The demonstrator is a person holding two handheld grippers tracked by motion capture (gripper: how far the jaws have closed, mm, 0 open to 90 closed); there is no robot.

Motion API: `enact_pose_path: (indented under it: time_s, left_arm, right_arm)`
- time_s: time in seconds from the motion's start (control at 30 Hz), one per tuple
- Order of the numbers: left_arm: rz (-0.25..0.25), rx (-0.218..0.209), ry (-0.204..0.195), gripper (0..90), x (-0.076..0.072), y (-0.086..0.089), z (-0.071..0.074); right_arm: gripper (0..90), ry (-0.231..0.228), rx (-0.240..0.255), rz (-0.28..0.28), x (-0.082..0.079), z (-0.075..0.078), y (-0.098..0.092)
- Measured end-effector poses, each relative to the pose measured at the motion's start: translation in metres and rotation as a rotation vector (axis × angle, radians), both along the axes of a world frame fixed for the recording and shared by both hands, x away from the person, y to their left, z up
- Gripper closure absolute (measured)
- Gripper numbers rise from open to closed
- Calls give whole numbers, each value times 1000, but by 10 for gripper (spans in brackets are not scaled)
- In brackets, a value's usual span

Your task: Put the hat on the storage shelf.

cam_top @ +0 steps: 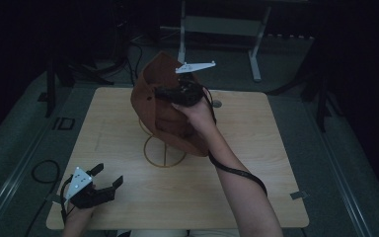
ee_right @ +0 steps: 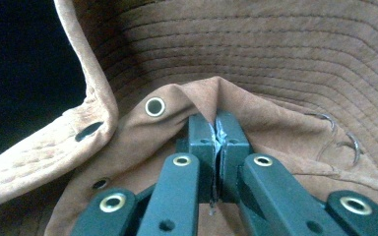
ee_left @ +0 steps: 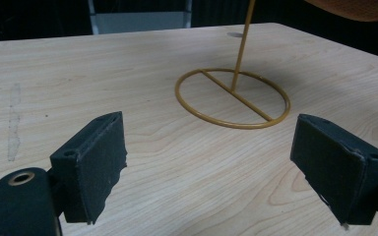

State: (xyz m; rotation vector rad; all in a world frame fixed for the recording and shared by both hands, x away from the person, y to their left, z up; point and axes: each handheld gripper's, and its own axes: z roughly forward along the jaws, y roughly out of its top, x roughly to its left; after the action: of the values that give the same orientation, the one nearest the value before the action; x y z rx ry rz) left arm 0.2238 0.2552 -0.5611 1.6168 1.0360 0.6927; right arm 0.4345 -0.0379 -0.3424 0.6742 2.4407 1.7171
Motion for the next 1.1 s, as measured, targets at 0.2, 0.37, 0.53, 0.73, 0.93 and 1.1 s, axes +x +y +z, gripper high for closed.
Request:
enact_pose_path:
  time_s: [0.2,0.37,0.53,0.73,0.93,1.1]
  left_arm:
    - [-7,-8,5,145,1,1,-1]
    - [-9,-6,5,145,0,0,-1]
    - [-8,-10,10,145,0,0,-3]
    - [-11,-6,15,145,0,-1,-4]
    - [-1,-9,19,145,0,1,-6]
    - [1,-8,26,145,1,0,-7]
  right_arm:
    - [849,-12,-50,-9,-1,-4,11]
    - [495,-62,-76,4,-6,-7,22]
    - [391,-150,-160,-24,-16,-11,35]
    - [319,-167,-158,-38,-17,-5,27]
    - [280,-129,-124,-62,-16,-2,13]
    - [192,-110,-107,-71,-16,-7,-3]
